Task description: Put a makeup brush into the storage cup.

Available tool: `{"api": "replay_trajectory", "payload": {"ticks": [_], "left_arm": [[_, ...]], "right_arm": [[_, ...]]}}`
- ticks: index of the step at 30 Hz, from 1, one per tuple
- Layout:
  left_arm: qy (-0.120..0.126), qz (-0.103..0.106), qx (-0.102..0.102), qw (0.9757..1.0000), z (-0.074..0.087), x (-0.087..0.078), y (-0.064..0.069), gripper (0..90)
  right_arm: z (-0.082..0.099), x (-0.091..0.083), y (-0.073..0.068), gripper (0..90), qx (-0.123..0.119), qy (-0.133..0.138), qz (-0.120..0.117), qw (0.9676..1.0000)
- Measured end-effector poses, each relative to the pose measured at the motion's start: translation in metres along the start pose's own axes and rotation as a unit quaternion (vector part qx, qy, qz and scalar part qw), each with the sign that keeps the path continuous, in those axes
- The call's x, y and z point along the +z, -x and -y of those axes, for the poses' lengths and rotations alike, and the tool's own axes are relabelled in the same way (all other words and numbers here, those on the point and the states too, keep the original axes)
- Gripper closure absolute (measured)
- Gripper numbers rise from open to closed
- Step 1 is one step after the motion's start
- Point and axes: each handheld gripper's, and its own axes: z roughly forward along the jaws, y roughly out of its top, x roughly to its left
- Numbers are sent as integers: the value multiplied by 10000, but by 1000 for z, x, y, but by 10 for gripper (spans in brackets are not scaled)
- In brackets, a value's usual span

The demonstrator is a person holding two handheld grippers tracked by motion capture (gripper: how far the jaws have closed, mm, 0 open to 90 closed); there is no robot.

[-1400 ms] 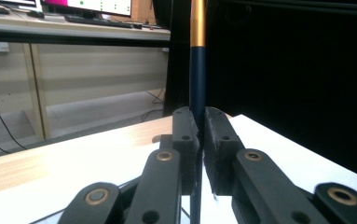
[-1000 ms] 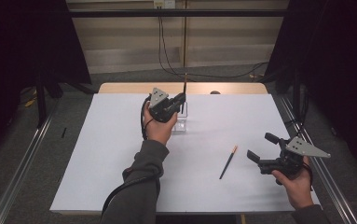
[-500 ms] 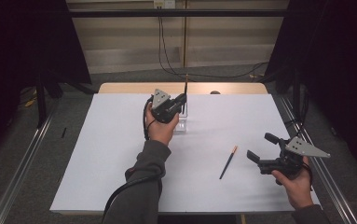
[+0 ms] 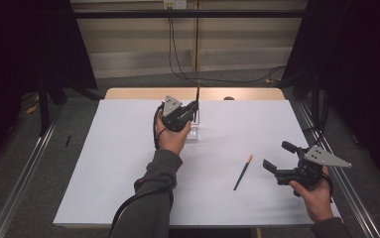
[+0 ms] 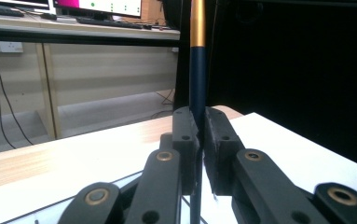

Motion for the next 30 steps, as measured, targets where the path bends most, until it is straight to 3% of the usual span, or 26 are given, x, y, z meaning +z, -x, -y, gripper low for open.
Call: {"api": "replay_trajectory", "payload": {"ticks": [23,30], "left_arm": [[-17,-32,131,9999,5,1,1,838],[-35,-51,44,10000,8,1,2,838]], "right_arm": [[0,0,-1,4,20,17,4,10000],[0,0,0,4,15,20,-1,10000]]}}
